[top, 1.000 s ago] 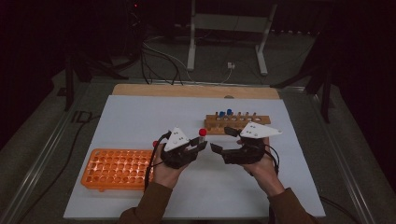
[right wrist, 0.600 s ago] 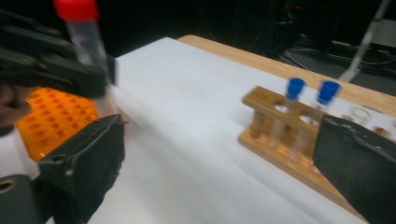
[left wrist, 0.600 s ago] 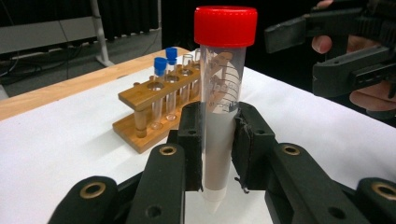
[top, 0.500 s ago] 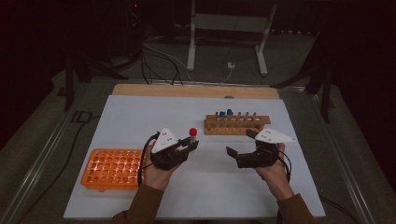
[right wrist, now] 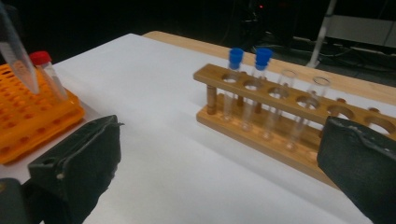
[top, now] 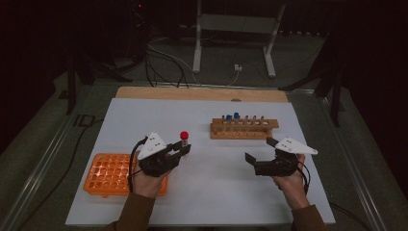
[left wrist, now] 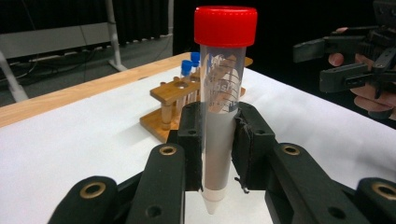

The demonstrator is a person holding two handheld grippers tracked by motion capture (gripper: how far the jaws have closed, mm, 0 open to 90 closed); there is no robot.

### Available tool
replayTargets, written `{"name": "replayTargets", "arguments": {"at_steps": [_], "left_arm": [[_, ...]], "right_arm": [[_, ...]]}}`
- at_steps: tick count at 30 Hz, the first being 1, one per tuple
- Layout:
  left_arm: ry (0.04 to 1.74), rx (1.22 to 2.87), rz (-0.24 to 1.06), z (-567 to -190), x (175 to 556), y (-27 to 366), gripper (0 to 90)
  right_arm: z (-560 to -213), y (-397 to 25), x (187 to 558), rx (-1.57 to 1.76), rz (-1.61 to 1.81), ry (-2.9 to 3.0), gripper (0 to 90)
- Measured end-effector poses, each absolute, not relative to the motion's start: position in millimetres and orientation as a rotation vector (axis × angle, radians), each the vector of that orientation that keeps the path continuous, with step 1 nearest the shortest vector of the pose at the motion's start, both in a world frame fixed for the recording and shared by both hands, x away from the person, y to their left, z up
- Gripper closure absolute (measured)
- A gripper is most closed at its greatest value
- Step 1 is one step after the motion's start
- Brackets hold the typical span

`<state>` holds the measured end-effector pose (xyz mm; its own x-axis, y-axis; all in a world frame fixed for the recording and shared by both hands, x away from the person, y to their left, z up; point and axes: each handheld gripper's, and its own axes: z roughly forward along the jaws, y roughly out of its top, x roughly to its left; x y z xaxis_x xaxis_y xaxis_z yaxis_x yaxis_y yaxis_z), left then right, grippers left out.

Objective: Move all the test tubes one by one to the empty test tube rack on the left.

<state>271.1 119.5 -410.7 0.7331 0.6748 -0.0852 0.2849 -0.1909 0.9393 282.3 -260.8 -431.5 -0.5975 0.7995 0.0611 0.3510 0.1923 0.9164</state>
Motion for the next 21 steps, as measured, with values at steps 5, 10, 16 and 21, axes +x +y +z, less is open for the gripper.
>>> {"name": "replayTargets", "arguments": {"at_steps": [5, 10, 16, 21], "left_arm": [[0.782, 1.782, 0.444, -413, 268, 134, 75.3], [0.811, 1.766, 0.466, -417, 266, 149, 75.3], [0.842, 1.745, 0.485, -423, 263, 166, 75.3], [0.876, 1.728, 0.501, -428, 261, 180, 75.3]], "right_arm": [[-436, -272, 280, 1.103, 1.381, 2.022, 0.1], [-439, -280, 278, 1.122, 1.373, 2.006, 0.1], [-442, -285, 276, 1.139, 1.378, 1.995, 0.1], [-442, -286, 276, 1.144, 1.384, 1.987, 0.1]]}}
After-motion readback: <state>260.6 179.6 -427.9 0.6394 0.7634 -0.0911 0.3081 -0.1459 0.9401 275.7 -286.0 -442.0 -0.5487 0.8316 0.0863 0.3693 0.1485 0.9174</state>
